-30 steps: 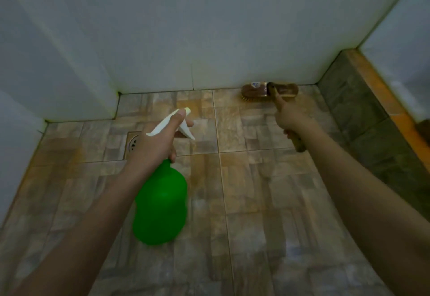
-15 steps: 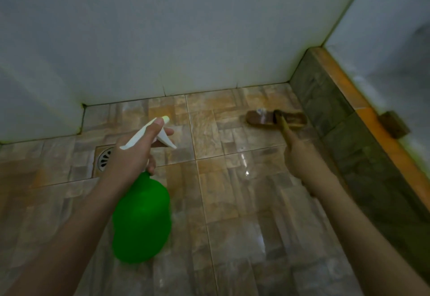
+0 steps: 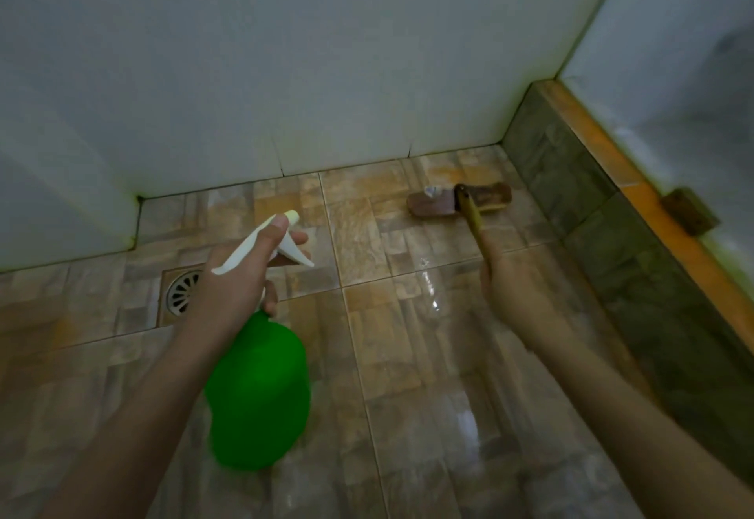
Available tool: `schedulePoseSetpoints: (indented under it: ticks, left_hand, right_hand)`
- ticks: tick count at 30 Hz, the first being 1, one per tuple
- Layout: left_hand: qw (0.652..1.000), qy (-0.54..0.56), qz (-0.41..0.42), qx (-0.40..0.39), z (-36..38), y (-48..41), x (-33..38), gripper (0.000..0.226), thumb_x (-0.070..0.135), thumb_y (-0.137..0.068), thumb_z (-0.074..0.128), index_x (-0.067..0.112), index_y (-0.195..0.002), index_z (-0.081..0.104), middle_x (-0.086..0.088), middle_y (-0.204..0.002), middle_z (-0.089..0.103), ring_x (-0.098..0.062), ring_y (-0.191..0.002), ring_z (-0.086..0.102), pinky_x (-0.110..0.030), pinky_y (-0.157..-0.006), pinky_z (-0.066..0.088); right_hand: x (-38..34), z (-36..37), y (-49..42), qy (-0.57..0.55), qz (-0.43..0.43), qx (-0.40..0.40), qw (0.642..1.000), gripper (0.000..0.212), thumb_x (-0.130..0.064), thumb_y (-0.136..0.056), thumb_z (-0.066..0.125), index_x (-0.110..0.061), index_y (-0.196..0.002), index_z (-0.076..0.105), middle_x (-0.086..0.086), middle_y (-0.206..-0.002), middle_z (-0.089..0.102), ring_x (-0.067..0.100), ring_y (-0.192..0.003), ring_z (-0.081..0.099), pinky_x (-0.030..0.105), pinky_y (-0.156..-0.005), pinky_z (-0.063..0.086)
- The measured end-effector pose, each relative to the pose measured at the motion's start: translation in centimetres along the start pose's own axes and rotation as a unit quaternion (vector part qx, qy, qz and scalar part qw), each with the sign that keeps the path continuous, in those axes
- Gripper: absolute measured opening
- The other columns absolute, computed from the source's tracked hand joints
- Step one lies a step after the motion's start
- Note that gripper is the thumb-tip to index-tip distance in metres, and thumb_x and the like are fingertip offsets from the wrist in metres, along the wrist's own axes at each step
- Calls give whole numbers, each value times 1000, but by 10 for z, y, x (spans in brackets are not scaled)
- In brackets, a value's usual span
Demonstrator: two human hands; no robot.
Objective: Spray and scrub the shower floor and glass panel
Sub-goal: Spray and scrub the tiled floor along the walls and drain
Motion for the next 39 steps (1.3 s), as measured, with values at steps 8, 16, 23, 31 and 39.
schedulePoseSetpoints:
  ticks: [8, 16, 23, 31, 39]
  left_hand:
    - [1000, -18, 4, -23, -1, 6, 3, 25, 80, -82, 47, 68, -81, 69, 21, -107, 76, -12, -41, 47, -28, -58, 44]
    - [999, -14, 10, -50, 10, 9, -7, 29, 81, -82, 47, 65, -82, 71, 9, -102, 79, -13, -42, 49, -30, -59, 44]
    - [999, 3, -1, -48, 19, 19, -11, 43, 83, -68, 48, 55, -84, 76, -10, -108, 77, -15, -41, 47, -35, -64, 46]
    - [999, -13, -7, -46, 23, 36, -17, 38, 61, -97, 51, 34, -100, 78, 18, -108, 77, -11, -38, 46, -29, -56, 45]
    - [998, -6, -20, -67, 0, 56, -27, 29, 55, -101, 49, 47, -97, 77, 12, -113, 76, -12, -36, 42, -25, -49, 44]
  right_hand:
    - [-17, -27, -59, -12, 68, -79, 994, 62, -7, -97, 37, -32, -152, 22, 19, -111, 58, 34, -84, 58, 32, -65, 41]
    - [0, -22, -14, 17, 80, -54, 995, 77, -5, -93, 36, -46, -151, 6, 13, -93, 57, 20, -60, 50, 35, -56, 45]
    - [-19, -31, 96, -37, 58, -47, 997, 76, -7, -93, 39, -46, -151, 9, 11, -98, 62, 26, -82, 62, 37, -68, 51]
    - [-21, -35, 35, 35, 18, -85, 996, 77, -11, -94, 39, -52, -148, 4, 15, -99, 55, 27, -69, 56, 33, -54, 48]
    - [-61, -32, 164, 79, -9, -228, 970, 86, -10, -97, 40, -57, -141, -17, 10, -81, 57, 28, -66, 53, 30, -45, 34]
Point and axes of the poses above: each hand's wrist, its own y-axis away from the middle knuckle, its own z-axis out of the palm, x = y × z, the point moved 5 cm from there along -y, towards the middle knuckle
